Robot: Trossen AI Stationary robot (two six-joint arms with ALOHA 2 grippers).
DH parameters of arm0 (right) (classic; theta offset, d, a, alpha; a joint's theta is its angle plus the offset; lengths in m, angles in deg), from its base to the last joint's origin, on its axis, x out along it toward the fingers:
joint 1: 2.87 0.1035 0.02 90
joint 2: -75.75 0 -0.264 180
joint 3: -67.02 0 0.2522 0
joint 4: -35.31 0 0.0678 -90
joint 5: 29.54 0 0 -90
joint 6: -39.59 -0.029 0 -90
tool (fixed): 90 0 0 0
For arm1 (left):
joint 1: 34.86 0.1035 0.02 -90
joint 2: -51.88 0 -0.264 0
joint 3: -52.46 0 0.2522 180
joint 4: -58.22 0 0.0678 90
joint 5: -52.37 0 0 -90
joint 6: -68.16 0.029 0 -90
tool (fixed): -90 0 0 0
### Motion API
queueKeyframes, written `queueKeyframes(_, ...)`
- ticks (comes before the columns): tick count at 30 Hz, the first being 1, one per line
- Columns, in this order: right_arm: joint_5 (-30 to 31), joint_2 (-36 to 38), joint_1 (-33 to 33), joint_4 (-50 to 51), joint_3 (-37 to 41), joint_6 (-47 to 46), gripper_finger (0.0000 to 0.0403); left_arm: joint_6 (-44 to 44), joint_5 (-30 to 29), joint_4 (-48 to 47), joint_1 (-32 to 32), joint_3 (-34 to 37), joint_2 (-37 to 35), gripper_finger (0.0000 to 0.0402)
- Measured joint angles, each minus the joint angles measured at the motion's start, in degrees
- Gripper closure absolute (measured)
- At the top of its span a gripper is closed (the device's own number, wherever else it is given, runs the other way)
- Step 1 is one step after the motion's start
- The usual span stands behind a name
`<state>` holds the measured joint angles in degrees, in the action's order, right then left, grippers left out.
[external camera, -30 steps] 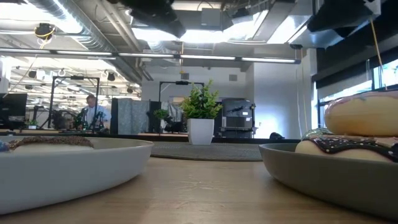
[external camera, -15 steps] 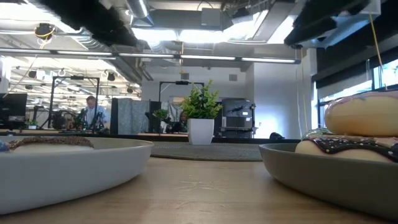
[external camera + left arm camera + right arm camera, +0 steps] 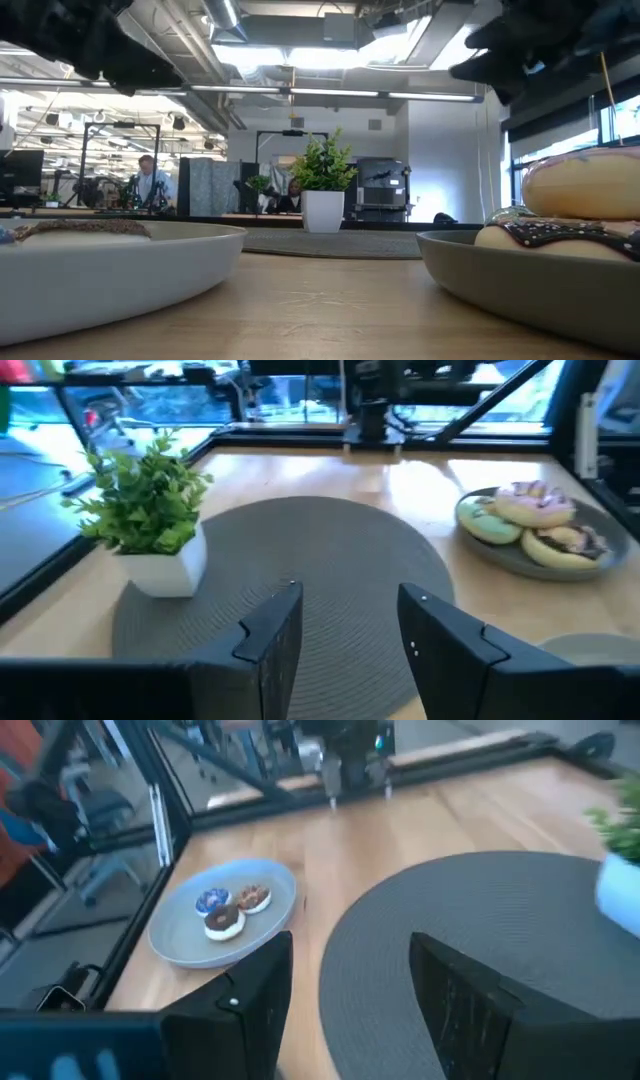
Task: Pick & Place donuts
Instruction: Return to Home Position
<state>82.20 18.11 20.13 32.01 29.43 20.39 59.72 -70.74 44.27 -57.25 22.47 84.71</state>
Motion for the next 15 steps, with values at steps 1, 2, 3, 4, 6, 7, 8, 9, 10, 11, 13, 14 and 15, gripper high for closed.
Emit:
queueKeyframes(1,0.0,2.2,-0.3,-1.4,2.2,0.2,0.0201,0.1,0.3,-0.3,0.0,0.3,-1.1,0.0241)
queueKeyframes(2,0.0,4.3,-0.6,-2.6,4.1,0.5,0.0201,0.2,0.9,-0.2,0.0,0.6,-1.9,0.0242)
queueKeyframes(3,-0.1,6.5,-0.8,-3.7,6.0,0.9,0.0201,0.2,2.0,0.0,0.1,0.8,-3.1,0.0242)
queueKeyframes(4,-0.5,8.6,-1.2,-4.8,7.8,1.5,0.0201,0.2,3.4,-0.2,0.2,1.1,-4.5,0.0242)
queueKeyframes(6,-1.4,12.2,-1.9,-6.8,10.8,2.1,0.0201,0.2,7.3,-0.1,0.5,2.0,-7.3,0.0241)
queueKeyframes(7,-2.1,13.9,-2.4,-7.2,12.1,2.8,0.0201,0.2,8.5,0.1,0.7,2.5,-8.8,0.024)
queueKeyframes(8,-2.7,15.4,-2.9,-8.0,13.2,3.3,0.0201,0.2,9.1,-0.1,1.0,3.0,-10.2,0.024)
queueKeyframes(9,-3.5,17.0,-3.5,-8.6,14.2,3.8,0.0201,0.2,9.1,-0.2,1.3,3.4,-11.7,0.0238)
queueKeyframes(10,-4.0,18.5,-4.1,-8.5,15.1,4.3,0.0201,0.2,9.1,-0.4,1.8,3.8,-13.2,0.0238)
queueKeyframes(11,-4.1,20.0,-4.8,-8.4,15.9,4.5,0.0201,0.2,9.1,-1.2,2.3,3.8,-14.7,0.0238)
queueKeyframes(13,-5.1,22.6,-6.3,-8.5,17.5,4.9,0.0201,0.1,9.4,-3.1,3.5,3.8,-17.6,0.0238)
queueKeyframes(14,-6.0,23.9,-7.1,-8.4,18.3,5.3,0.0201,0.1,9.9,-4.0,4.2,3.8,-19.0,0.0239)
queueKeyframes(15,-7.2,25.2,-7.9,-8.4,18.9,5.8,0.0201,0.1,10.6,-4.9,4.9,3.8,-20.4,0.024)
